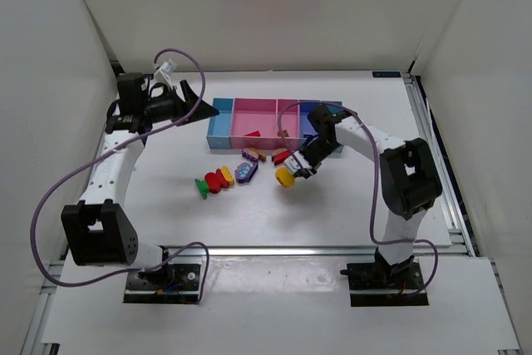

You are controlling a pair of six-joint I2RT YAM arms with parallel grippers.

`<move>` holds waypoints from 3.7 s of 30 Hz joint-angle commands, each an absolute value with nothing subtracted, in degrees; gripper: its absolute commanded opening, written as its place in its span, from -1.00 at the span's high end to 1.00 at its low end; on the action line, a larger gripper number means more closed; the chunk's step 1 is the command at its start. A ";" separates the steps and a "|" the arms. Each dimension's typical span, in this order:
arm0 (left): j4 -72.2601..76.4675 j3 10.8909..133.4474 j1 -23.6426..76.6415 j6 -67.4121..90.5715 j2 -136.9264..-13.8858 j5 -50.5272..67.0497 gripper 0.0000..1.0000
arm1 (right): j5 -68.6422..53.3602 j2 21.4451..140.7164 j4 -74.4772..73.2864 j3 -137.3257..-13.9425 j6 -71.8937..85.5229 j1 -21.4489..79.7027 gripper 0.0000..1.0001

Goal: Sort the legos into containers by color

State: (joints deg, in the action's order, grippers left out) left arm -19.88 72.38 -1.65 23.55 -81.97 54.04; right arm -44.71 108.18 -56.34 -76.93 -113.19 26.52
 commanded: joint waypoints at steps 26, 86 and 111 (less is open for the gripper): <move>-7.21 69.79 7.91 22.76 -79.36 51.59 -0.69 | -17.84 99.32 -30.94 -98.98 -53.09 39.82 1.00; 13.00 72.16 8.88 39.46 -90.00 64.60 0.80 | -26.19 95.98 -19.42 -93.43 -44.82 38.68 1.00; -17.11 77.51 2.46 18.48 -90.26 32.55 0.80 | -13.63 91.57 -24.69 -88.93 -32.37 27.34 1.00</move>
